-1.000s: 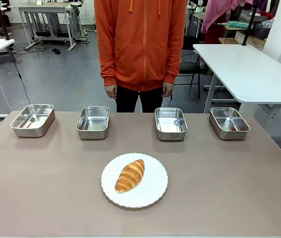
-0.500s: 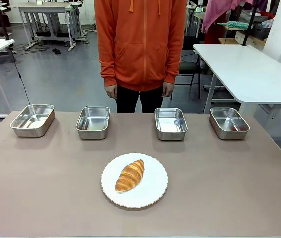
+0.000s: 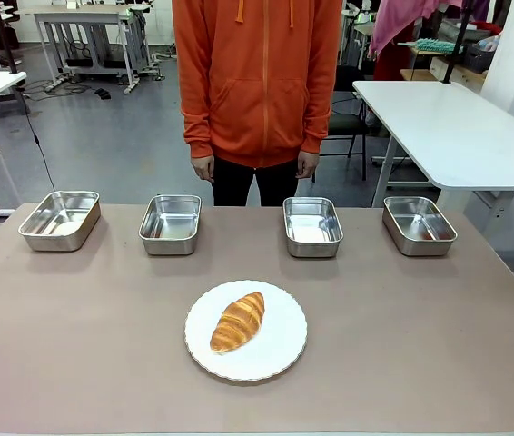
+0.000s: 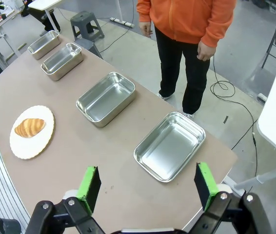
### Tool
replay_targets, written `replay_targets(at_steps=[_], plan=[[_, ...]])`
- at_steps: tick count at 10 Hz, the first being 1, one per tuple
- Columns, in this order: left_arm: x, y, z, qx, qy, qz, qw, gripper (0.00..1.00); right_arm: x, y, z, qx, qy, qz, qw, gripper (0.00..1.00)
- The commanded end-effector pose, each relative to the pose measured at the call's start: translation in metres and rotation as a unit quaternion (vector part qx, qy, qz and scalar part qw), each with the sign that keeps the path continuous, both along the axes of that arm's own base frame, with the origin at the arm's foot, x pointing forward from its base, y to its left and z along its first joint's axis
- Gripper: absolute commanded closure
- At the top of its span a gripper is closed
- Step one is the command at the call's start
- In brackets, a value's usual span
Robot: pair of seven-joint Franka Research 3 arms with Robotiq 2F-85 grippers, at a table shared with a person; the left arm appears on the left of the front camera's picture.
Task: Place the bread in the container.
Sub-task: Place the Butter Roll into the Airtight Container indicated by the human.
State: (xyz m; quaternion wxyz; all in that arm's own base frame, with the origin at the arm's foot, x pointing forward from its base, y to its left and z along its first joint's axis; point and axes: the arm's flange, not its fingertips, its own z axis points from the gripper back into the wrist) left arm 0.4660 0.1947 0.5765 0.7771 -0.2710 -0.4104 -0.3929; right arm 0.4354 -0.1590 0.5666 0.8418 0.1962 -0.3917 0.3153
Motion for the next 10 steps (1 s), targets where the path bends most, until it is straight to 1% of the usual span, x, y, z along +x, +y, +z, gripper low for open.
replay_targets(at_steps=[1, 10], plan=[[-0.0001, -0.0009, 0.0007, 0.001, -0.005, -0.005, 1.0, 0.0, 0.0002, 0.0004, 0.002, 0.008, -0.008, 0.005, 1.0, 0.0], [-0.0001, -0.0009, 0.0007, 0.001, -0.005, -0.005, 1.0, 0.0, 0.0002, 0.0004, 0.002, 0.008, -0.008, 0.005, 1.0, 0.0]])
